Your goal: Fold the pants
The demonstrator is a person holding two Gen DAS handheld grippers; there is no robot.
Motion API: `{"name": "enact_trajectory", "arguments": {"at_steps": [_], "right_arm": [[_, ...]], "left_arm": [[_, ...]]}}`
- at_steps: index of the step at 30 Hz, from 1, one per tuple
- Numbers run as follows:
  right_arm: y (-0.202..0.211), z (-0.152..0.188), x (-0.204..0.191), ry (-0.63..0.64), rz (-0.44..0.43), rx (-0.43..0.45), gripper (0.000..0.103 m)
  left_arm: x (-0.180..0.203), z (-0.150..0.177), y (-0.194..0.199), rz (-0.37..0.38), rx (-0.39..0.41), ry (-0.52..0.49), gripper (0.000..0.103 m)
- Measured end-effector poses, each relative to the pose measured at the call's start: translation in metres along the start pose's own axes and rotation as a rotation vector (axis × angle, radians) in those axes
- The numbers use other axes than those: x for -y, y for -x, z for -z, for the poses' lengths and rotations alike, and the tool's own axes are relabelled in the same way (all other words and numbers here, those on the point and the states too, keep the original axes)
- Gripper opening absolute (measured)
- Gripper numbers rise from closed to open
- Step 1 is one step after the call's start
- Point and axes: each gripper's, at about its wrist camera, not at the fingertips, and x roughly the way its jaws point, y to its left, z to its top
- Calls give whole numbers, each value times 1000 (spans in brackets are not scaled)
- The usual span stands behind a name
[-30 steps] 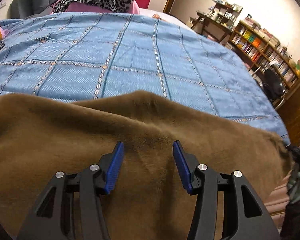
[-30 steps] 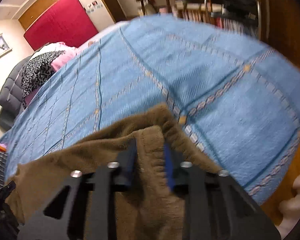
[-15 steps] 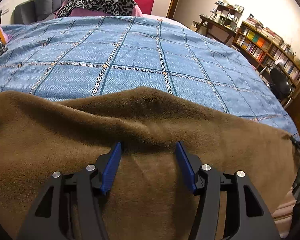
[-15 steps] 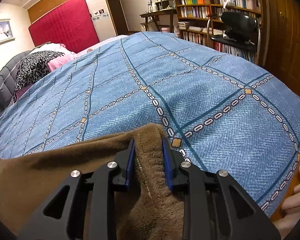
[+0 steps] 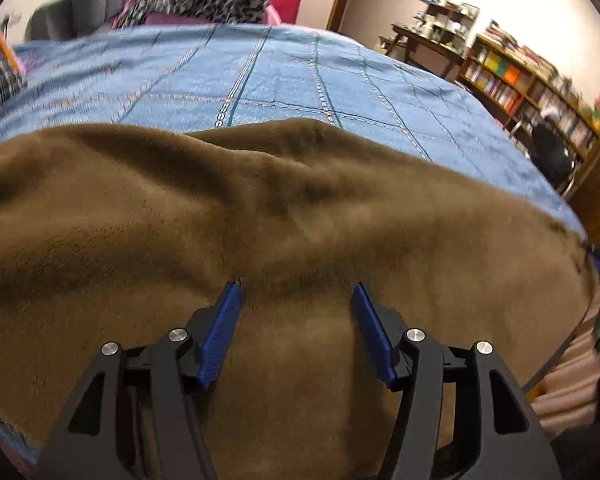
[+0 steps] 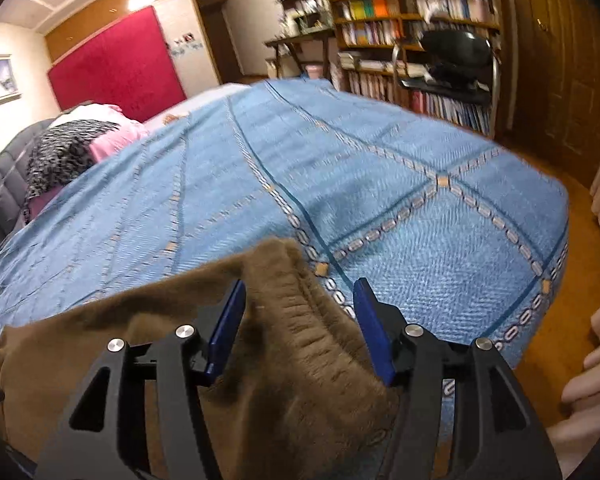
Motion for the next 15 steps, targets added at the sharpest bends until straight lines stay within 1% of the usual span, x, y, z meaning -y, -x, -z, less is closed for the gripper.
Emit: {"name": "enact_trajectory", "arguments": {"at_steps": [2,3,6,8,11,13,15], "right_arm": [[10,1,8,-65,-41,16,57],[20,0,12,-90,-54,41,57],[44,5,23,-116,-37,78,57],[58,13,34,-154,-40,83,57],[72,28,55,-238,-58,77,58],[74,41,64,-288,-89,50,60],[70,53,69,-331,-131,9,65]], "left_arm": [[4,2,2,-12,-4,-26,60],[4,2,3,-8,-9,-23,60],[3,-9,7,24,-27,32,60],[13,-19,13,52,-2,24,60],[46,-32,20,88,39,-69,60],[72,-37,21,142,37,-136,60],[93,-39,20,185,31,-187,60]]}}
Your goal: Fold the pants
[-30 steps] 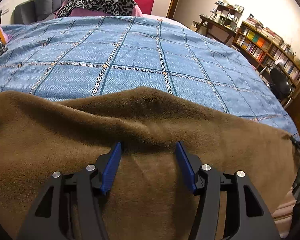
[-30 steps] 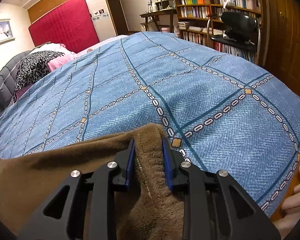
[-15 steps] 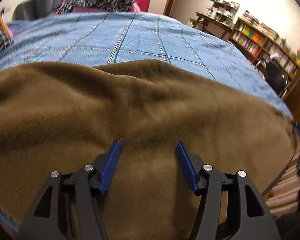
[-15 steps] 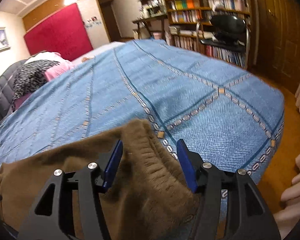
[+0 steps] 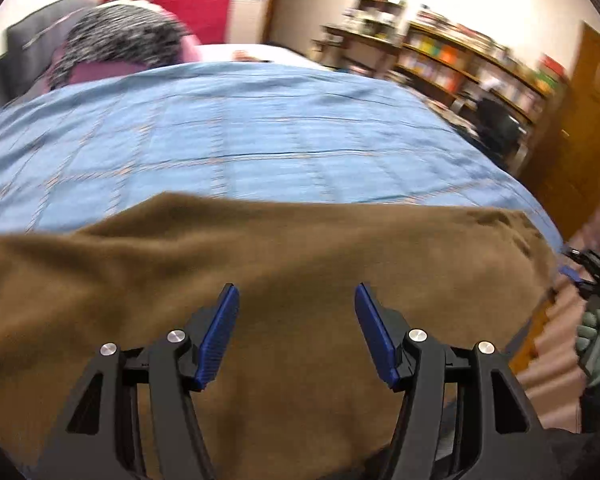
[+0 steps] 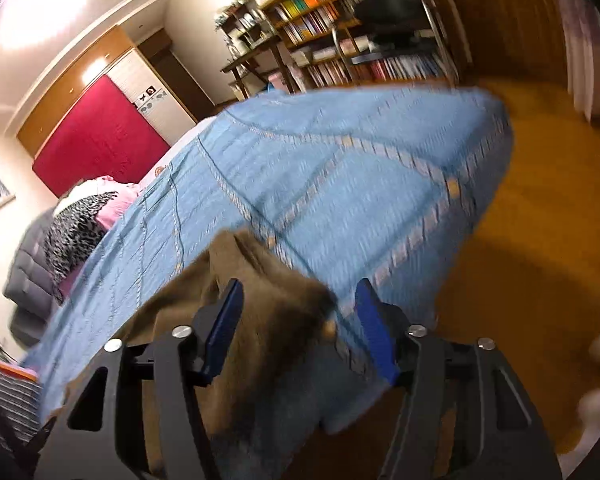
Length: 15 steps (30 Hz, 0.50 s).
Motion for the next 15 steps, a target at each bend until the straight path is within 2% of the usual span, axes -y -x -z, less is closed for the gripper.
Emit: {"name": "enact_trajectory", "arguments": {"at_steps": [4,6,10,12,15], "right_arm": [[-14,13,4,-41,-54,-47,68],[-19,12,0,-27,-59,-29,69],[-23,8,-13,11,-86,-11,69],[-25,6,-20,52,-52,-1,69],[-39,7,-15,46,-15,-6,68]], "left_arm": [[26,-10,-11,58,-3,-39,60],[34,-15,-15,92,-2,-27,60],[47,-22,-21,112,1,-24,61],[49,-22,-25,118,-7,-21,62],[50,-20,-32,120,-29,-10,62]]}}
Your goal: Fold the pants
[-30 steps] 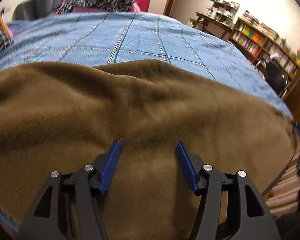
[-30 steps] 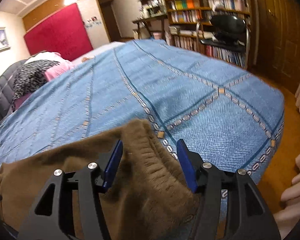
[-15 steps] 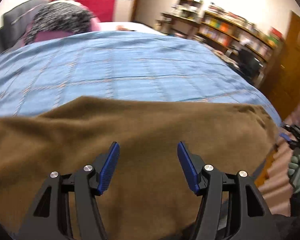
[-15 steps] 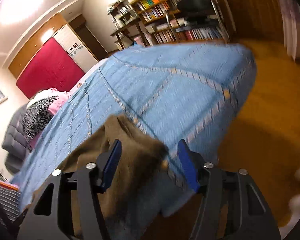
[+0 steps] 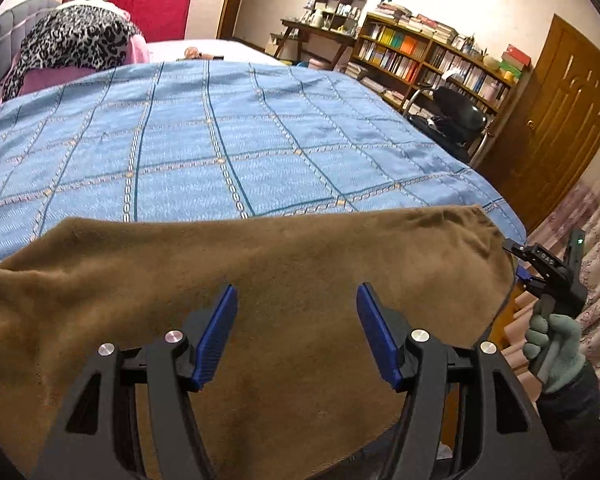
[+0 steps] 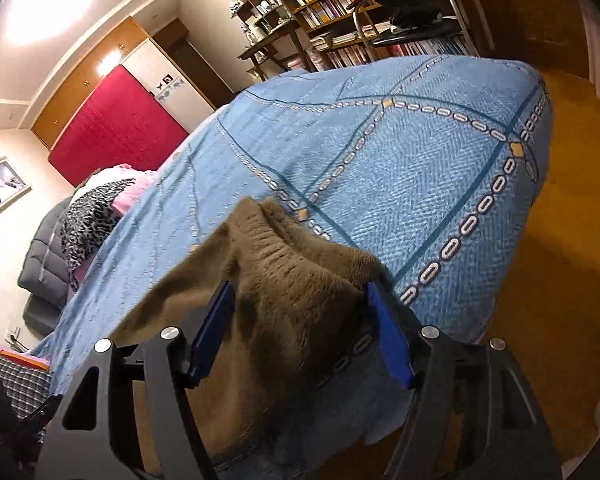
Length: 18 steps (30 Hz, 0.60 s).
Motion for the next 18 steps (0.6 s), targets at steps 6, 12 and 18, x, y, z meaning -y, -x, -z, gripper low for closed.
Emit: {"name": "enact_trajectory", "arguments": {"at_steps": [6,12,18], "right_arm": [[-5,3,-4,-30,-32,-21,32],[32,1,-53,107,-109,30,28],[62,22,-137,358,-184,72,28]], "left_arm": [[-4,1,-5,11,-26,23,62],[2,-9,2,56,-6,17,62],[12,-17,7,139,13,11,62]]}}
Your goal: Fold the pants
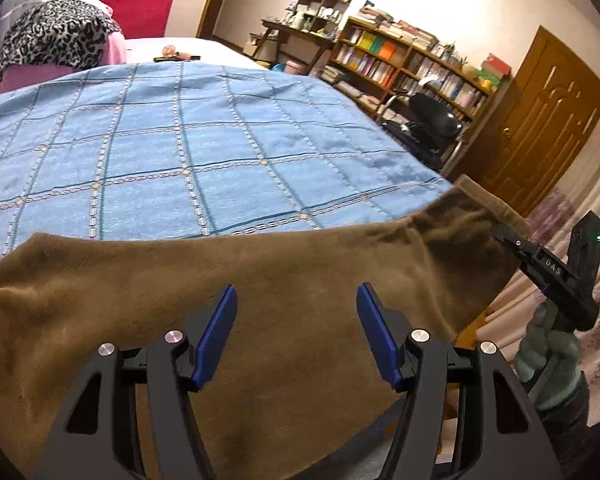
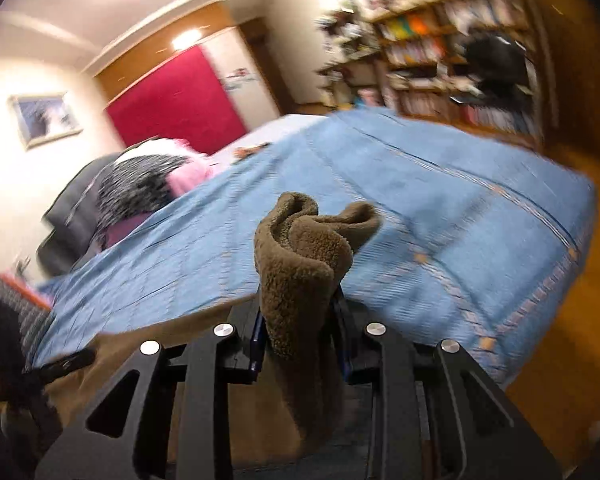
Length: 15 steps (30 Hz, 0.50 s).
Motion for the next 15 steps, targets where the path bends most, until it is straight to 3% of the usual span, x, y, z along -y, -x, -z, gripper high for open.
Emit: {"name": "enact_trajectory", "arguments": {"at_steps": [4,8,13,15], "right_arm": [[-9,15,-55,119,-68,-34,28],[-34,45,-109,225,-152,-131,28],[-63,88,-151,367,-186,-245,29],[-71,100,-159,411,-184,-291,35]], "left_arm": [[-5,1,1,60,-7,48,62],[-18,7,4,79,-6,90,62],[-39,21,0,121,-38,187,62],[-50,27,-3,137,-53,231,62]]}}
